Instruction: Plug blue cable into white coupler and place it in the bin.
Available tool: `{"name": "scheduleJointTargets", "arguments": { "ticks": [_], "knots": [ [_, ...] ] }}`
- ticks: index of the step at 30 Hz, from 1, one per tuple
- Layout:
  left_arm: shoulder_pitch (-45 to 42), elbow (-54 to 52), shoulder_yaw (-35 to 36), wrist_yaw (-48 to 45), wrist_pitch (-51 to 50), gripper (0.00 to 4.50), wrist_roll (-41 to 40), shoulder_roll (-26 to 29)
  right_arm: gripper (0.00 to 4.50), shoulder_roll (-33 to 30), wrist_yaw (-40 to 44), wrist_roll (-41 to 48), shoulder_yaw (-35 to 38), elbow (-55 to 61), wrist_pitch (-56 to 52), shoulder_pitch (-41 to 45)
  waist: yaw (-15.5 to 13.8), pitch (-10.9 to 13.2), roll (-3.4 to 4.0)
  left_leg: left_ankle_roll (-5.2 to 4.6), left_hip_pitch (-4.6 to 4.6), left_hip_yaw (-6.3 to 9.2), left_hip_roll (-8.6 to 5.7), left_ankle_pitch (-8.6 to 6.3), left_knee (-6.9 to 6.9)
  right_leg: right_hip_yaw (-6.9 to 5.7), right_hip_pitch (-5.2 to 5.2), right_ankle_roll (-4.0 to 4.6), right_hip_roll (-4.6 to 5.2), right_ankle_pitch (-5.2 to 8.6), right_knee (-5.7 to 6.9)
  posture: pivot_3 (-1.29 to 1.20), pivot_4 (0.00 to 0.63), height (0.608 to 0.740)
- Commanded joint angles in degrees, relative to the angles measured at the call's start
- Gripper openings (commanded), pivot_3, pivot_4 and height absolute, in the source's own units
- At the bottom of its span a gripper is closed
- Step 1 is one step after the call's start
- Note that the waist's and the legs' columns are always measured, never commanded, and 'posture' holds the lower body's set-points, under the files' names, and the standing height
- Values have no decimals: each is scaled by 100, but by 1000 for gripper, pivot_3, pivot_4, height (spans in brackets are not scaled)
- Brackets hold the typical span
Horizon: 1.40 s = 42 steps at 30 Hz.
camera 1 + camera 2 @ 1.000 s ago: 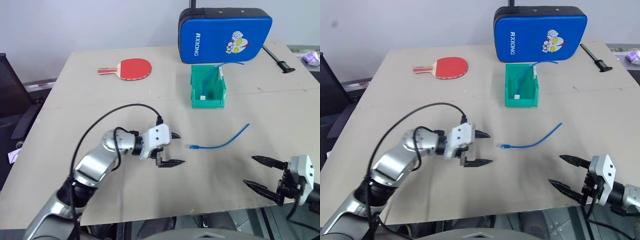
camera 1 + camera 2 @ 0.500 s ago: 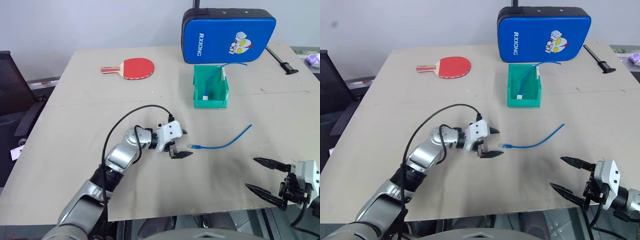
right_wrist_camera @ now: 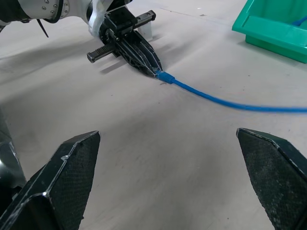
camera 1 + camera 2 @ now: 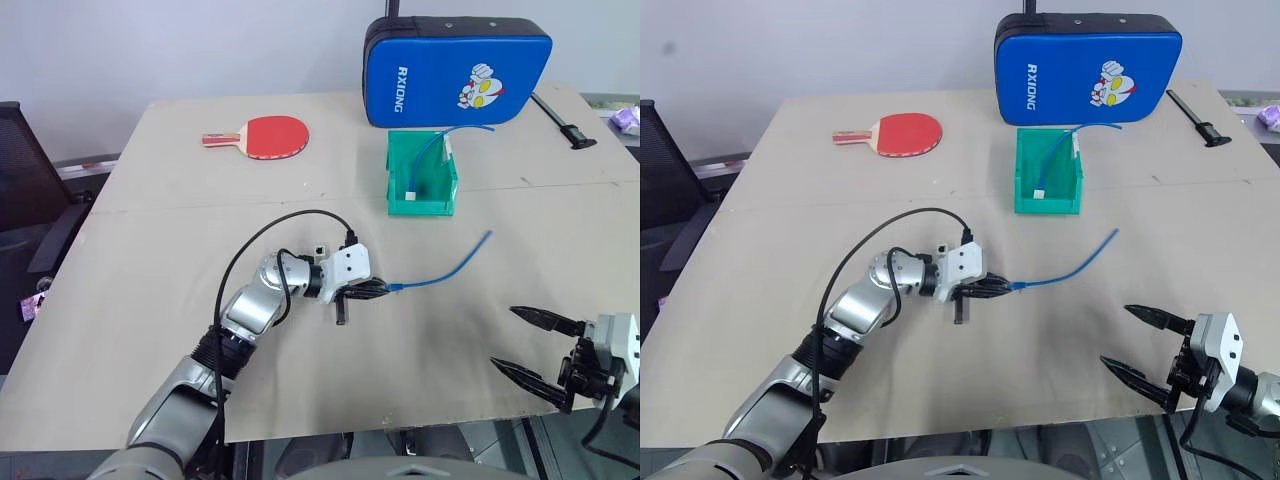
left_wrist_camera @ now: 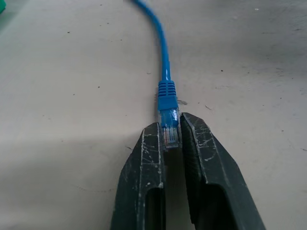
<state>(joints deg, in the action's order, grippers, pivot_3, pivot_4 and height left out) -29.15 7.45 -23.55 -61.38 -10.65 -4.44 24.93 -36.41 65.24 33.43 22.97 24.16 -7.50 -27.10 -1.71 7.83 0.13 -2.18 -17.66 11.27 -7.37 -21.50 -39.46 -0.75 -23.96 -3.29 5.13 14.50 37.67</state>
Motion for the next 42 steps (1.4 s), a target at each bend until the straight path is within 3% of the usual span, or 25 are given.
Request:
{"name": "scheduleJointTargets", "arguments": {
  "ticks": [1,8,11,14,22,33,42],
  "knots": [
    [-40,-102,-10,-83,22,92,14,-34,4500,-66,-34,135,40,161,-15,27,-1,0,0,0,0,0,0,0,0,0,0,0,0,0,0,0,150,740],
    [-3,-448,391,-72,-380,92,-614,-314,4500,147,-741,625,-238,574,-779,184,-11,0,0,0,0,2,0,0,0,-1,0,0,0,0,1,0,150,740],
    [28,-843,781,108,-1103,92,-1318,-655,4500,69,-1037,1510,-716,1126,-1863,-56,-33,0,-1,0,-5,2,1,0,-1,-1,-3,0,0,0,1,0,150,740],
    [48,-1213,1127,319,-1888,92,-1991,-921,4500,167,-1578,1782,-1091,1352,-2355,206,-40,1,-1,0,-6,3,2,0,-4,0,-3,0,-1,0,-1,0,150,740],
    [73,-1835,1842,446,-3291,92,-3674,-1140,4500,1229,-3624,3748,-1305,1101,-3014,2214,45,-1,-9,0,2,5,1,0,-7,4,-3,0,-4,-2,12,0,150,740],
    [82,-2114,2136,658,-4213,92,-4849,-1067,4500,1301,-3662,4449,-1228,920,-3010,2853,107,-1,-8,0,-5,6,0,0,-10,3,-7,0,-10,-2,-11,0,150,740],
    [59,-2083,2196,942,-4340,0,-5101,-1058,165,1167,-3462,4440,-1235,917,-3002,2977,95,-2,-8,0,-4,4,0,0,-10,8,-11,0,-10,-2,0,0,150,740]
  ]
}}
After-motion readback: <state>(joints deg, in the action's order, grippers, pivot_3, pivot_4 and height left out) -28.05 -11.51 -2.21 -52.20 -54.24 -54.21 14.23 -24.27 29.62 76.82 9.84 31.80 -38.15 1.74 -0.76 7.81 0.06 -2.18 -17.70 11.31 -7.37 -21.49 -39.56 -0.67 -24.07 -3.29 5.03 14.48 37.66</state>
